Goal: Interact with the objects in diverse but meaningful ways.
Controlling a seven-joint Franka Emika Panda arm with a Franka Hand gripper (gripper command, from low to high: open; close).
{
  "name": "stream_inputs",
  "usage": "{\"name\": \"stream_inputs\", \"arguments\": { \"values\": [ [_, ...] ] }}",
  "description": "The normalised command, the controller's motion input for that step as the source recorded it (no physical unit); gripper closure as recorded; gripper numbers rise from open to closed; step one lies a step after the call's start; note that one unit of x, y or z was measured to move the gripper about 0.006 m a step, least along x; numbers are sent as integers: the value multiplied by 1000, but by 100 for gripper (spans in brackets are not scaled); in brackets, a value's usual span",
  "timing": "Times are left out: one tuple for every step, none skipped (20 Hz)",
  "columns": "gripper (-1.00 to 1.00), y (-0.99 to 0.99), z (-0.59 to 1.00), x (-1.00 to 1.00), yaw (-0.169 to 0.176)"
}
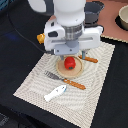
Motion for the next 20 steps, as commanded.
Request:
{"name": "stream_inputs", "arguments": {
  "values": [
    [-100, 743, 720, 151, 0],
    [-100, 811, 489, 257, 0],
    [-100, 671, 183, 331, 1],
    [-100, 611, 3, 231, 54],
    [-100, 700, 0, 317, 125],
    [-100, 629, 0, 297, 164],
    [-100, 534, 0, 234, 208],
    [-100, 511, 0, 234, 220],
    [-100, 503, -23, 283, 224],
    [-100, 489, -57, 297, 235],
    [-100, 480, -60, 294, 240],
    [-100, 471, -91, 303, 241],
    [-100, 477, -91, 326, 237],
    [-100, 454, 0, 349, 220],
    [-100, 423, 40, 309, 219],
    [-100, 377, 91, 223, 231],
    [-100, 320, 23, 186, 225],
    [-100, 297, 0, 183, 220],
    [-100, 246, 0, 83, 214],
    [-100, 211, -71, 71, 229]
  ]
}}
